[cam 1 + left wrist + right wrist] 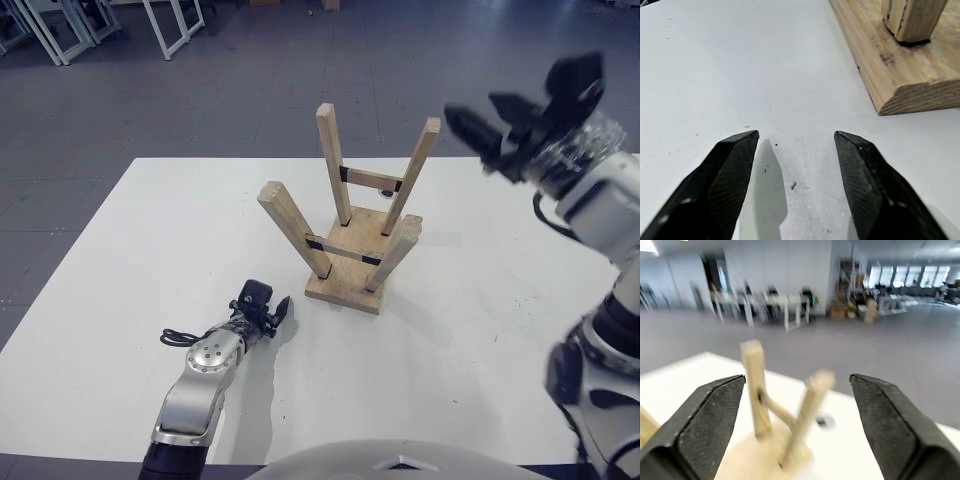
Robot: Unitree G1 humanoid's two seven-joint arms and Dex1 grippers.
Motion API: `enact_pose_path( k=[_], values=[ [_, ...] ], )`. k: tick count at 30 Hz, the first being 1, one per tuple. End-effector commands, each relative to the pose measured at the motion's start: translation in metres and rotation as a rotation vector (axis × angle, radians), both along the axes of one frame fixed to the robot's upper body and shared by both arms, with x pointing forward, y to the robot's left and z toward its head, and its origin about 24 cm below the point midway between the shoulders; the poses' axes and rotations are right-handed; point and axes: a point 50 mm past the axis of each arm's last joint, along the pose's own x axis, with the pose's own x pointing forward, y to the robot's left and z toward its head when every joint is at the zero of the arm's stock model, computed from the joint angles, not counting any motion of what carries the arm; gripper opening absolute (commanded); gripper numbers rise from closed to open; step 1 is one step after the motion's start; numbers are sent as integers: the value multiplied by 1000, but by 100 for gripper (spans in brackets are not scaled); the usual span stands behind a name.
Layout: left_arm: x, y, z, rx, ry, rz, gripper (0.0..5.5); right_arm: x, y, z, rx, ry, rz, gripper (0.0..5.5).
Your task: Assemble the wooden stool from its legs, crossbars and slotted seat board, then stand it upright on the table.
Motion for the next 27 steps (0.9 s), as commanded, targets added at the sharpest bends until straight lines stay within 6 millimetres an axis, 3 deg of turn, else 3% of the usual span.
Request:
enact_pose_path(
  k=[1, 3, 5, 6, 8, 11, 14, 16, 19, 21, 24, 27],
  values=[
    [-10, 11, -13, 21, 96, 34, 279, -23, 34, -66, -345, 142, 277, 383],
    [-9, 12, -13, 24, 98, 35, 279, -33, 72, -66, -306, 106, 467, 383],
    [-6, 20, -11, 37, 92, 51, 279, -39, 109, -46, -133, 51, 617, 383],
    [-3, 25, -10, 47, 85, 59, 279, -39, 119, -35, -46, 28, 644, 383],
    [1, 37, -5, 67, 73, 80, 279, -33, 119, -28, 17, 16, 617, 383],
    [-1, 55, -2, 93, 72, 115, 279, -34, 98, -43, -28, 94, 565, 383],
    [-6, 69, 5, 120, 86, 85, 279, -66, 81, -57, -27, 275, 763, 383],
    [-10, 69, 22, 51, 88, -41, 279, -73, 54, -62, -52, 399, 810, 383],
    [-24, 60, 65, -112, 109, -295, 279, -40, 1, -59, -148, 416, 638, 383],
    [-22, 57, 96, -155, 99, -429, 308, -13, -20, -50, -136, 372, 556, 402],
    [-3, 57, 131, -137, -9, -500, 363, 15, -28, -43, -119, 326, 554, 460],
    [11, 49, 149, -145, -69, -571, 363, 35, -22, -36, -129, 274, 596, 460]
  ],
)
